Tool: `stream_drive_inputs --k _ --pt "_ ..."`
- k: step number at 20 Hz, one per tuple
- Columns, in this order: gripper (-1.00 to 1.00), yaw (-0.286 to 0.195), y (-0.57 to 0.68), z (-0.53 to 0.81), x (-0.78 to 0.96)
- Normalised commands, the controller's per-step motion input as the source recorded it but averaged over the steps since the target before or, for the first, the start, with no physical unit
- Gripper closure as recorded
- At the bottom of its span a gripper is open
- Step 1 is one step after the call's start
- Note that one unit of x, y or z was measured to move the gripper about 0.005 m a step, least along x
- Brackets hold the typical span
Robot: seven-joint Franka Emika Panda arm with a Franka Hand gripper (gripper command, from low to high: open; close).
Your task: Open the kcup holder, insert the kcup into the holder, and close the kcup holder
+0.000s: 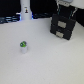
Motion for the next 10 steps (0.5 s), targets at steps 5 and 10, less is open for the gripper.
stream_drive_inputs --k 5,10 --pt "-1.0 0.004 0.12 -0.34 -0.24" --pt "-1.0 0.006 0.1 -0.37 -0.35"
